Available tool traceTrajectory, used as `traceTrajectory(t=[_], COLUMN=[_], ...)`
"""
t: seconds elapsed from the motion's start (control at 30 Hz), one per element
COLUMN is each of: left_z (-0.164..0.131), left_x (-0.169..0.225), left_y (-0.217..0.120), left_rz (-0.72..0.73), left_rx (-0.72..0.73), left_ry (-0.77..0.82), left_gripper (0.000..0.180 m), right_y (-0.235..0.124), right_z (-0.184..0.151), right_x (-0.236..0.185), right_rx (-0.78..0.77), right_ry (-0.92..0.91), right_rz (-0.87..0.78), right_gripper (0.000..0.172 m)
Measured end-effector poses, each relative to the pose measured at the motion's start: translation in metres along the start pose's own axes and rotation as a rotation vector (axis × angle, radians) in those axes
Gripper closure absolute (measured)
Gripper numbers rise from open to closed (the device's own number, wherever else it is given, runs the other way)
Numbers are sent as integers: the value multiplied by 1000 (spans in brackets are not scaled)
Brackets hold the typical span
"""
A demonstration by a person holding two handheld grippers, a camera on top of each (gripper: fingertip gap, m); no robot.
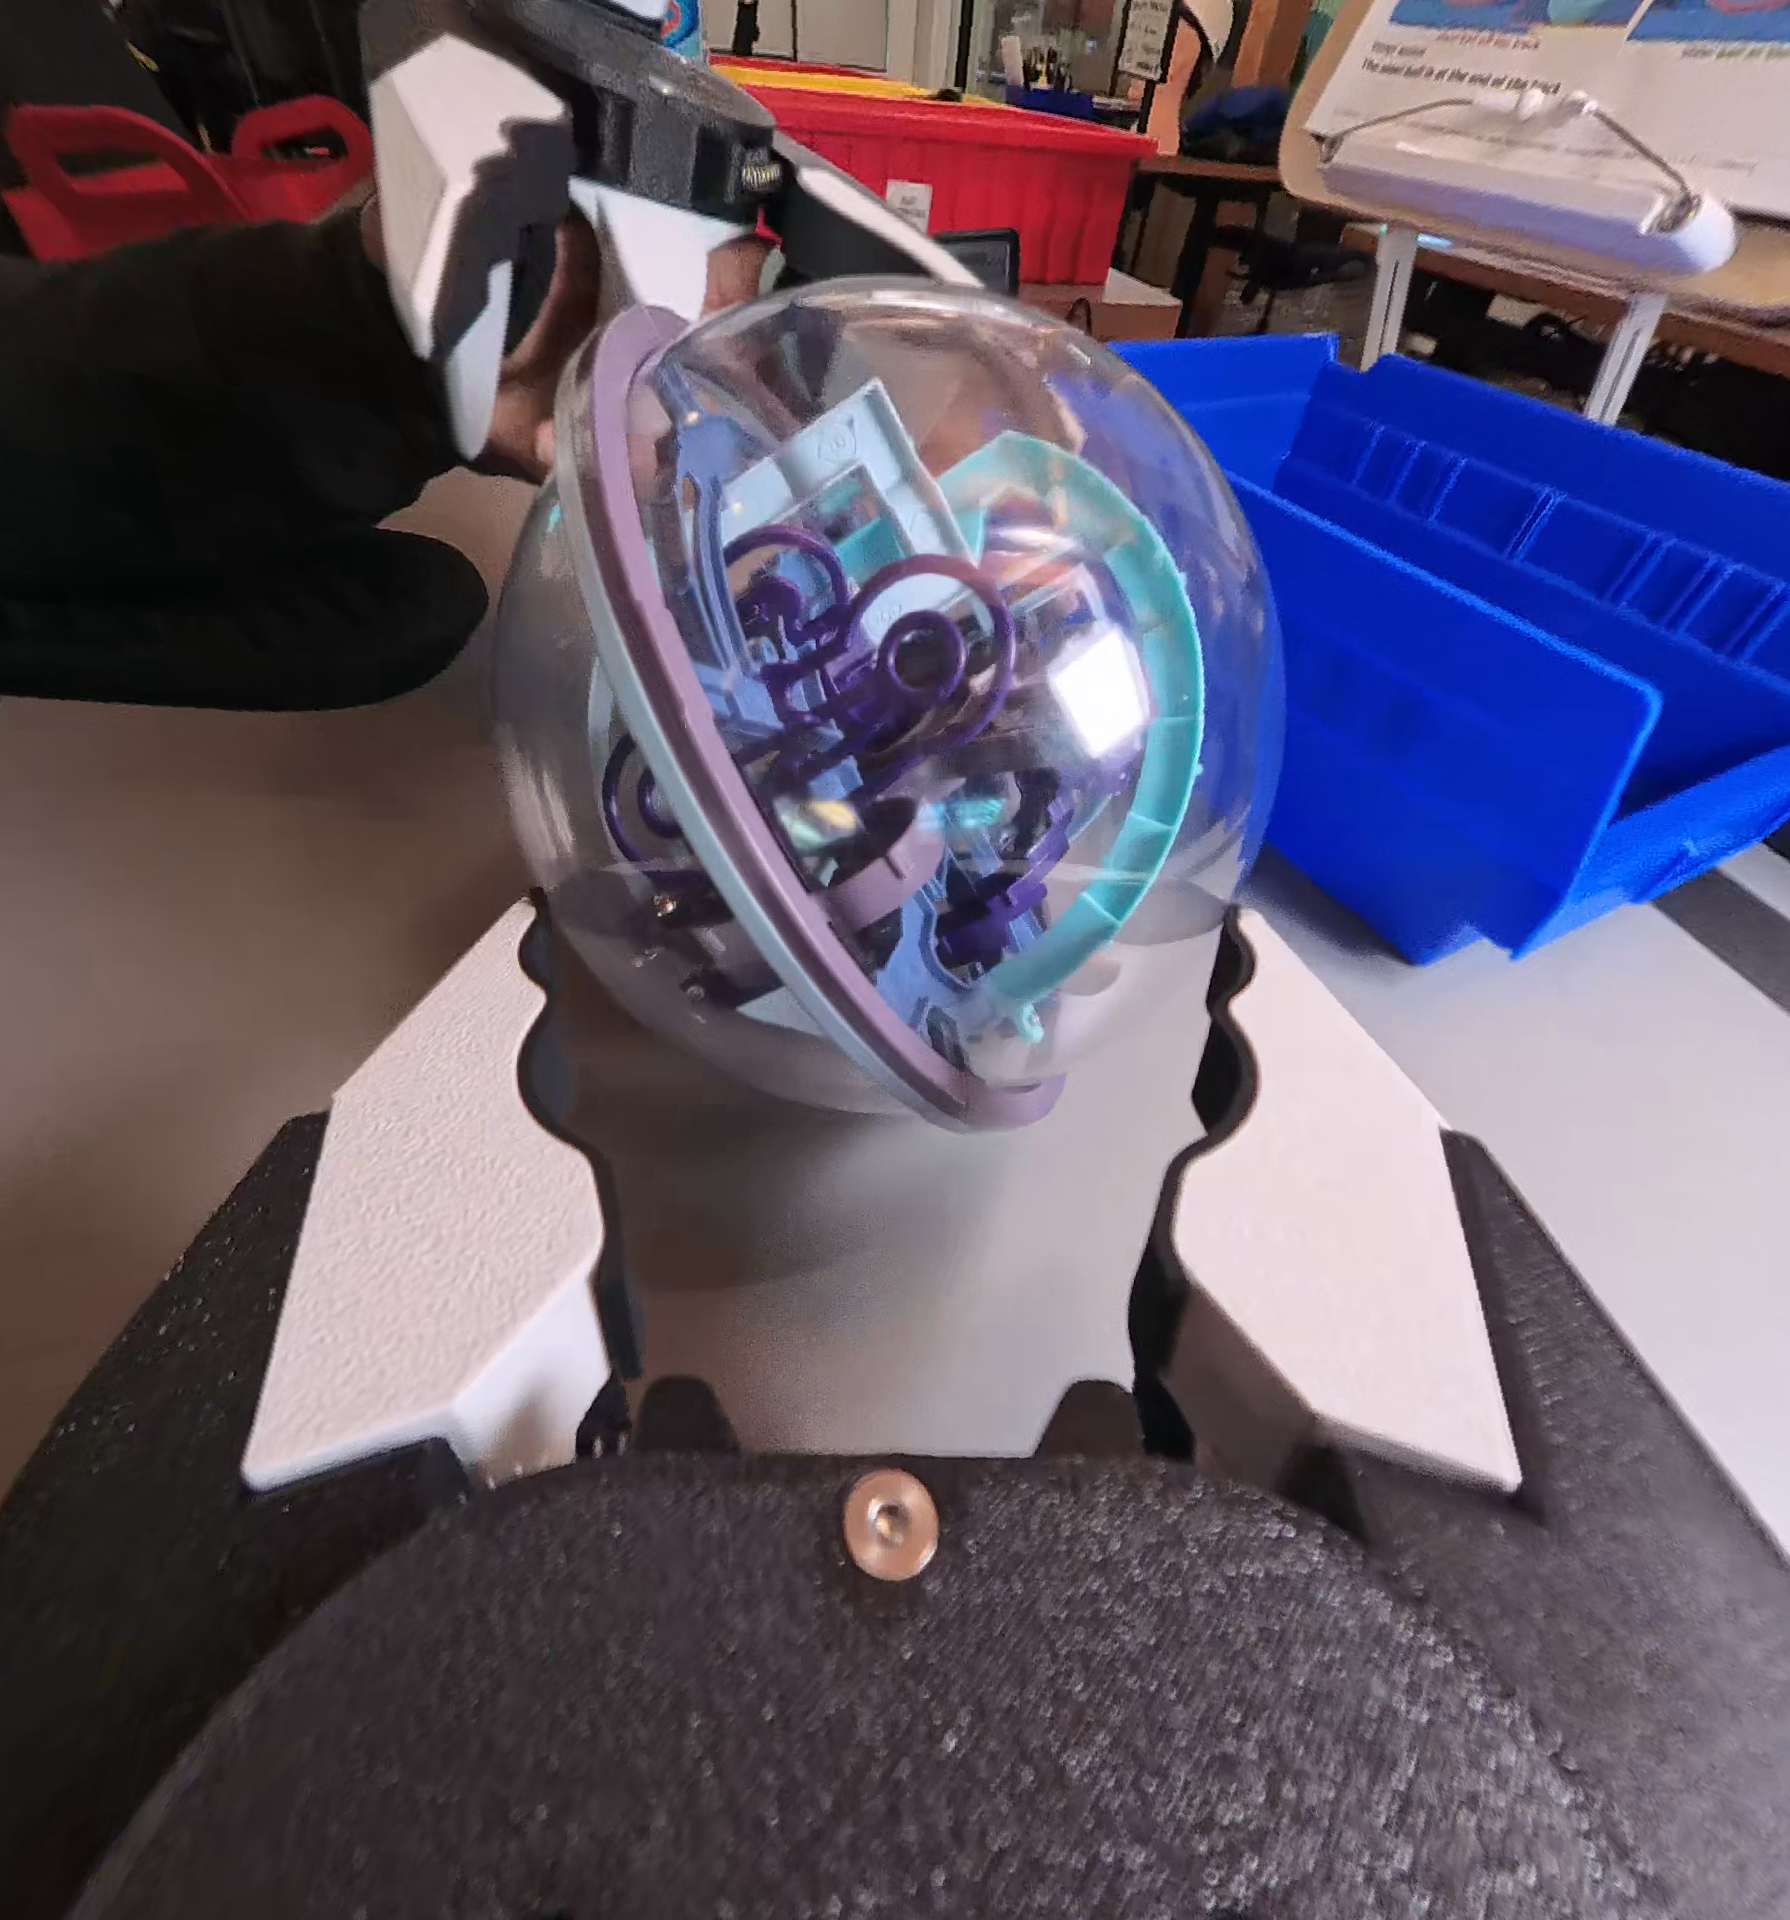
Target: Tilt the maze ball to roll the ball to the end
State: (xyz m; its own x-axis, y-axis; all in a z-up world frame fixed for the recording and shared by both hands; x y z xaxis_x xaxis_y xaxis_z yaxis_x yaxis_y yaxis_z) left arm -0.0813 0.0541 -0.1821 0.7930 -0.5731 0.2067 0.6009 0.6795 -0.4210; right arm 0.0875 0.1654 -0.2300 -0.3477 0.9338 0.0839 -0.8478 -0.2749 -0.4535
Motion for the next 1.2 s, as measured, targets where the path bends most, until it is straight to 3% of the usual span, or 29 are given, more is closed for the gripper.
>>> traceTrajectory(t=[0.17,0.4,0.6,0.8,1.0,1.2], left_z=[-14,-26,-31,-41,-39,-36], left_x=[1,-7,-12,-21,-16,-5], left_y=[16,11,10,14,4,6], left_rz=[56,-56,-137,-225,-163,-54], left_rx=[-108,-25,9,5,-40,-25], left_ry=[61,100,123,71,80,118], left_gripper=[32,33,33,34,41,36], right_y=[-1,-8,9,22,18,18], right_z=[17,21,3,2,2,4], right_x=[-16,-23,-8,-13,-16,-19], right_rx=[22,82,-22,-42,-46,-41], right_ry=[-77,-125,-98,-108,-111,-103], right_rz=[-90,-56,-40,-49,-75,-93], right_gripper=[60,47,35,39,43,45])
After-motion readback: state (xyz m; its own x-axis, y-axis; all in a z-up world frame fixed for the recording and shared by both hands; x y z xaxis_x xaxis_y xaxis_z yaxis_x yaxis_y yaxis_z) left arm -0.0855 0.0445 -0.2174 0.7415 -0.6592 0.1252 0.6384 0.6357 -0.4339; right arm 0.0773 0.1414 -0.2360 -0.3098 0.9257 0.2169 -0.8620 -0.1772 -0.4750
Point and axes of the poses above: each gripper's, where its closed fingertips meet, y out along the fingers, z out of its top, x = y × z across the jaws, the point moved 8 cm from there along -y, back along the fingers, and after that the axes turned 12 degrees about -x, right-handed, at the moved point
